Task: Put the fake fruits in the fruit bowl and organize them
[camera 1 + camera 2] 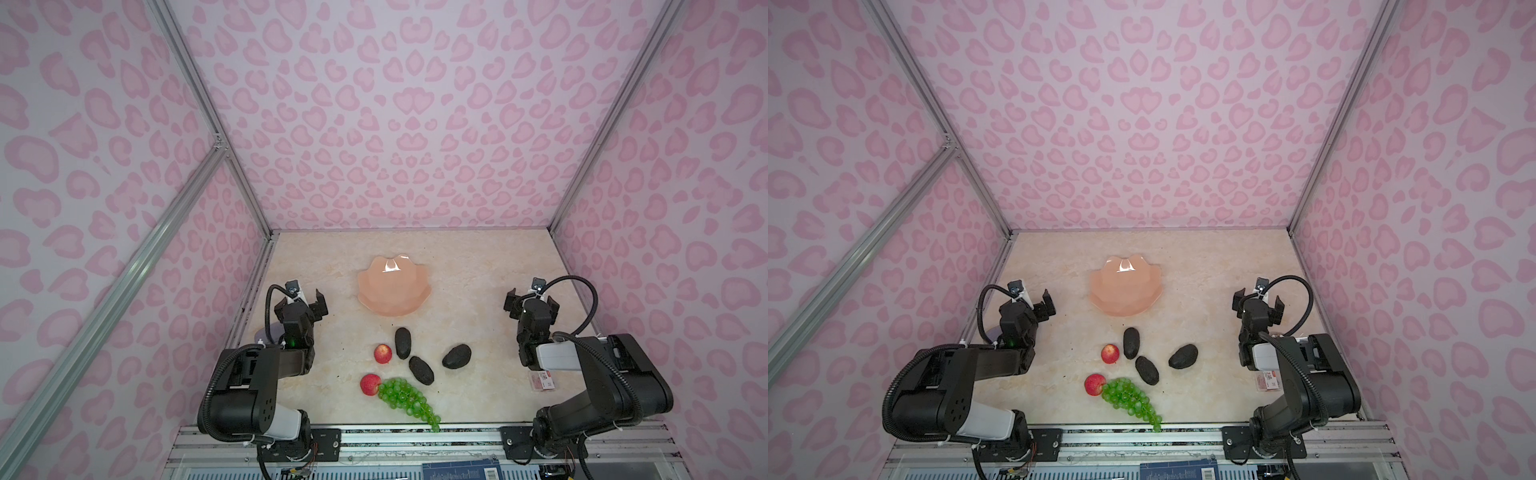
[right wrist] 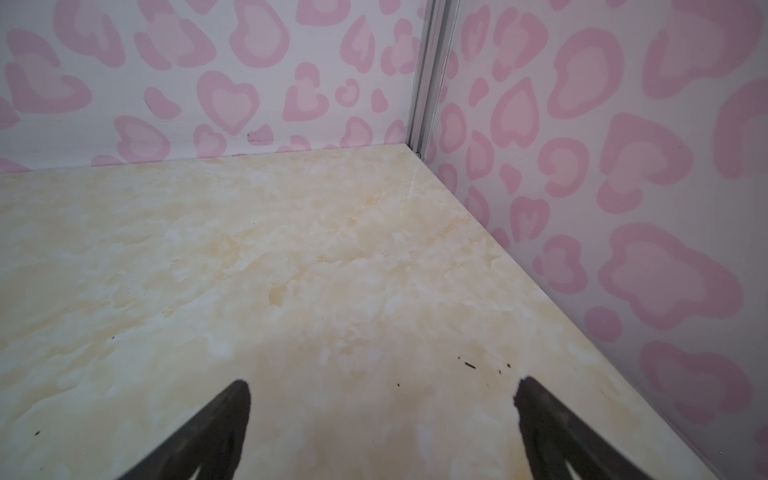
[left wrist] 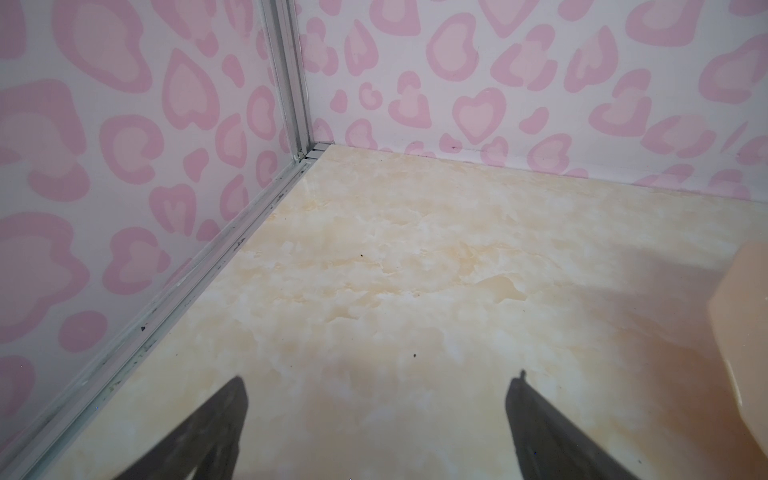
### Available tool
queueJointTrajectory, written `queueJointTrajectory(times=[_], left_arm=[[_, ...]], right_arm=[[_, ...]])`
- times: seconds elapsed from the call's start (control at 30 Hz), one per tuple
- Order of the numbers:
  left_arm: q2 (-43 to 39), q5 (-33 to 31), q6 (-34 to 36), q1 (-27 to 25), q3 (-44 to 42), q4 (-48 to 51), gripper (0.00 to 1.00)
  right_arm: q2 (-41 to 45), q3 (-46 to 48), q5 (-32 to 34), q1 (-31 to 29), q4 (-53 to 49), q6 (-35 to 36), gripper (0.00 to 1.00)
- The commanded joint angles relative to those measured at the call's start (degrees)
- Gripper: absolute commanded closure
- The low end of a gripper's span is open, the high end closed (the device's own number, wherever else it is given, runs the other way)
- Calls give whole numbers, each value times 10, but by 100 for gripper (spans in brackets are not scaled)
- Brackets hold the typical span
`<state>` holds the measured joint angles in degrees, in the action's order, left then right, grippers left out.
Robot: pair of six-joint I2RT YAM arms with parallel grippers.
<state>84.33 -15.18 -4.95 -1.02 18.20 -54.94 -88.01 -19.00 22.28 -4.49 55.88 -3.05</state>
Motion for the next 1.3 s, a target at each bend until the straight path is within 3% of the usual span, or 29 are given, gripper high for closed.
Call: queueJointTrajectory(times=[0.0, 0.8, 0.97, 1.0, 1.03, 1.1, 1.2, 1.27], left_arm=[[-1, 0, 1, 1, -1, -23, 3], [-7, 2, -1, 4, -4, -27, 2], [-134, -64, -35, -1, 46, 158, 2], [-162, -71, -66, 0, 59, 199, 3], [-192, -59, -85, -1, 69, 234, 3], [-241, -36, -118, -1, 90, 291, 3], [-311, -58, -239, -1, 117, 370, 3], [-346, -41, -273, 0, 128, 409, 3]], right_arm=[[-2, -1, 9, 0, 6, -4, 1], [18, 6, 10, -4, 2, 1, 1], [33, 36, 49, -35, 71, 41, 3], [50, 27, 91, -55, 56, 52, 3], [86, -5, 115, -68, -20, 58, 3], [147, -100, 108, -70, -261, 1, 2], [189, -216, 30, -56, -485, -131, 2], [201, -253, -50, -51, -568, -165, 2]])
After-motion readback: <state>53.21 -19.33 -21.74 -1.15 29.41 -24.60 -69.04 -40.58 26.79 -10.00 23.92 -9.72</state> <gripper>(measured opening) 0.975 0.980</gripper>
